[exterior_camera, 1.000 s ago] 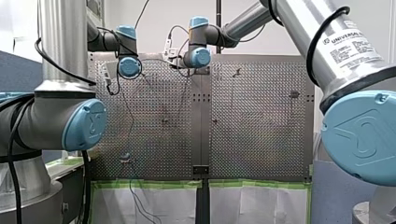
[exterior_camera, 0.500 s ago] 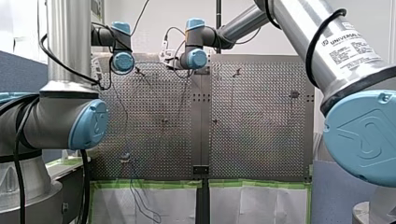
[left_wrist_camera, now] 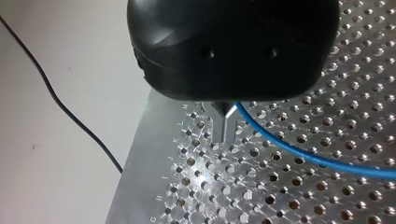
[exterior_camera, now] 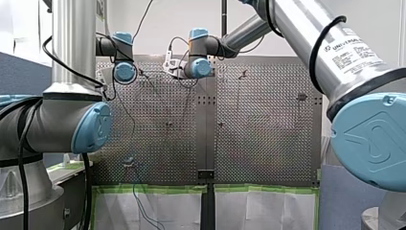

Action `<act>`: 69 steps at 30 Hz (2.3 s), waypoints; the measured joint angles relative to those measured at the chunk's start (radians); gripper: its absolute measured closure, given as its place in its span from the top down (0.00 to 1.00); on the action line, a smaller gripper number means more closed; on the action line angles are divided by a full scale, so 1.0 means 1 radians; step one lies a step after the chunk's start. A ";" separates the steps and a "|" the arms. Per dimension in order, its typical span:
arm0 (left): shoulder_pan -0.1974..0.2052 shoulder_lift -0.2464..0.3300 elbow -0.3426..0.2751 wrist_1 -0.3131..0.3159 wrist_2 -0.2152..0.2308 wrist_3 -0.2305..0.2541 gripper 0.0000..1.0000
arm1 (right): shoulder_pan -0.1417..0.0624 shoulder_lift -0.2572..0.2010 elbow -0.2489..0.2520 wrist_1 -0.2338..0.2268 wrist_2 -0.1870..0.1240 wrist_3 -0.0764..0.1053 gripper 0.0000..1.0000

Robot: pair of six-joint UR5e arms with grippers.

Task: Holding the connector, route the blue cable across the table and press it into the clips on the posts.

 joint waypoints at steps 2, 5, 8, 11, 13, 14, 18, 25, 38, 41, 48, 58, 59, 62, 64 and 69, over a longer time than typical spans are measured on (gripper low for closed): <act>0.010 -0.003 0.003 0.017 0.017 -0.003 0.00 | -0.003 0.006 -0.012 0.001 0.002 0.000 0.00; 0.030 -0.005 0.007 0.038 0.041 -0.006 0.00 | -0.006 0.012 -0.030 0.002 0.009 0.000 0.00; 0.048 -0.008 0.010 0.055 0.065 -0.008 0.00 | -0.010 0.016 -0.042 0.003 0.022 0.000 0.00; 0.055 -0.020 0.012 0.065 0.087 -0.012 0.00 | -0.013 0.017 -0.047 0.003 0.038 0.000 0.00; 0.057 -0.031 0.012 0.074 0.101 -0.015 0.00 | -0.014 0.017 -0.049 0.003 0.043 0.000 0.00; 0.059 -0.037 0.012 0.081 0.110 -0.017 0.00 | -0.014 0.017 -0.051 0.003 0.046 0.000 0.00; 0.069 -0.051 0.015 0.107 0.142 -0.037 0.00 | -0.014 0.018 -0.054 0.003 0.051 -0.001 0.00; 0.087 -0.063 0.017 0.146 0.208 -0.080 0.00 | -0.015 0.020 -0.061 0.004 0.067 -0.003 0.00; 0.124 -0.141 0.033 0.161 0.250 -0.071 0.00 | -0.017 0.021 -0.067 0.007 0.089 -0.009 0.00; 0.128 -0.144 0.034 0.156 0.247 -0.064 0.00 | -0.019 0.021 -0.067 0.008 0.097 -0.009 0.00; 0.130 -0.144 0.034 0.151 0.248 -0.061 0.00 | -0.026 0.022 -0.067 0.009 0.105 -0.011 0.00; 0.144 -0.145 0.040 0.151 0.245 -0.069 0.00 | -0.027 0.022 -0.068 0.009 0.111 -0.013 0.00; 0.146 -0.145 0.040 0.150 0.245 -0.071 0.00 | -0.027 0.023 -0.069 0.010 0.110 -0.015 0.00; 0.149 -0.145 0.040 0.146 0.245 -0.077 0.00 | -0.026 0.025 -0.074 0.014 0.108 -0.023 0.00; 0.151 -0.144 0.040 0.142 0.244 -0.079 0.00 | -0.024 0.029 -0.082 0.019 0.108 -0.029 0.00; 0.155 -0.144 0.040 0.132 0.242 -0.080 0.00 | -0.011 0.061 -0.114 0.055 0.110 -0.065 0.00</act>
